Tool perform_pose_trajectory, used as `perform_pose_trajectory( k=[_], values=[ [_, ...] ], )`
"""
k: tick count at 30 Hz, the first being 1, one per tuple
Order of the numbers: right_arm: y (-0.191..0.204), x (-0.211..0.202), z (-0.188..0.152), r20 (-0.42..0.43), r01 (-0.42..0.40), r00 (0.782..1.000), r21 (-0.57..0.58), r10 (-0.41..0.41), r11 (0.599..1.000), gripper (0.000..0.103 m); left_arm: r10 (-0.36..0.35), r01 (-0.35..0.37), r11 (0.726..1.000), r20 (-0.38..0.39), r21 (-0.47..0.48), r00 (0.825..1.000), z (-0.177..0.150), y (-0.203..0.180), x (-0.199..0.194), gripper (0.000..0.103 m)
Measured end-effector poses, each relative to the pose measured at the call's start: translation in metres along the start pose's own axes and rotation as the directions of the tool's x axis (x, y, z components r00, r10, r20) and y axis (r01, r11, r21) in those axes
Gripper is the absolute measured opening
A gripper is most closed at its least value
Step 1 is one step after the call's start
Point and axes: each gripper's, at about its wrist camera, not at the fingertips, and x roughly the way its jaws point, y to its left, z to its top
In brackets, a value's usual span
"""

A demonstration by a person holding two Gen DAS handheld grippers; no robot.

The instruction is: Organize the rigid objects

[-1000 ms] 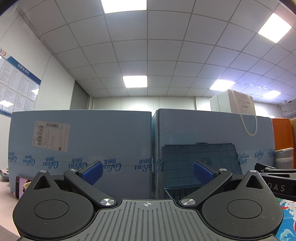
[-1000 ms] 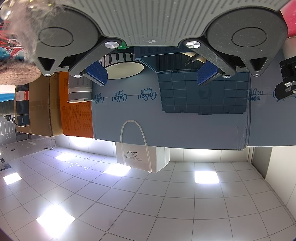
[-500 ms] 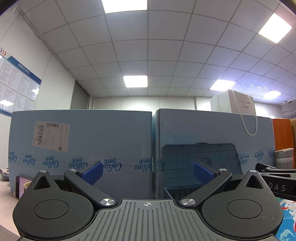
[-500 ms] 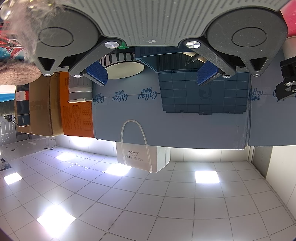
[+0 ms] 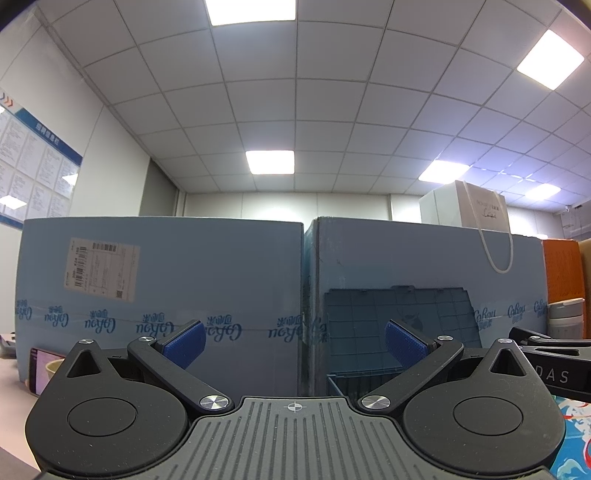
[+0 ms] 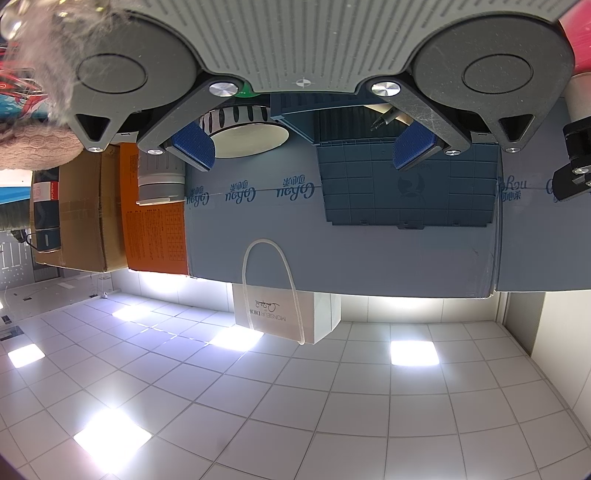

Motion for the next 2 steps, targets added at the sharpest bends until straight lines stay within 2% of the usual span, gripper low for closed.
perform_pose_trajectory(
  k=[2],
  values=[
    [0.0, 0.0001, 0.0, 0.0, 0.0, 1.0, 0.0, 0.0, 1.0, 0.103, -0.003, 0.003, 1.0, 0.0, -0.001, 1.0, 0.0003, 0.0006, -0.0001, 0.103]
  ],
)
